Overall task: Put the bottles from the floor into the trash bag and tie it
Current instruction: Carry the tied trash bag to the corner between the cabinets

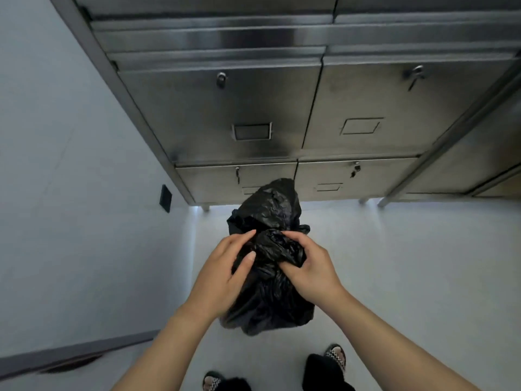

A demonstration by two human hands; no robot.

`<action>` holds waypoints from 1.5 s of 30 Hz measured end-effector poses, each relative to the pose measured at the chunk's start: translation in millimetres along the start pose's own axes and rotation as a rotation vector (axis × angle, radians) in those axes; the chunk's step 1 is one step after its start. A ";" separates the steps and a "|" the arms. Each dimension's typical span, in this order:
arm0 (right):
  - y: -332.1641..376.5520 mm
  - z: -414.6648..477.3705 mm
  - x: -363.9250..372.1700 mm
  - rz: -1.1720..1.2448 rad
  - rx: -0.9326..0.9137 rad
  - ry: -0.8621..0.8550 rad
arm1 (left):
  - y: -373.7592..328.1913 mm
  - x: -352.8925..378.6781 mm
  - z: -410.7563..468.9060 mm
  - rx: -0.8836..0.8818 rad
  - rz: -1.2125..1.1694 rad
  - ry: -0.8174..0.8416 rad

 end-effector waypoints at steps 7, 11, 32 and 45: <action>64.5 -62.6 -83.8 0.043 0.011 -0.312 | -89.0 -40.7 7.2 0.195 0.110 0.106; 75.9 -105.5 -122.0 0.033 0.023 -0.502 | -127.7 -39.1 7.9 0.322 0.226 0.155; 24.4 -209.6 -402.6 0.022 0.052 -0.988 | -368.7 148.8 62.1 0.644 0.367 0.264; -24.4 -200.4 -520.9 0.111 0.190 -1.054 | -471.6 263.2 114.4 0.788 0.369 0.388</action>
Point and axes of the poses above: each hand's wrist, its own z-axis towards the middle knuckle, its own x-axis out of the palm, y = z × x, the point moved 6 cm from there along z, towards the middle knuckle, and after that the axes turned 1 degree about -z, right-handed, at the moved point
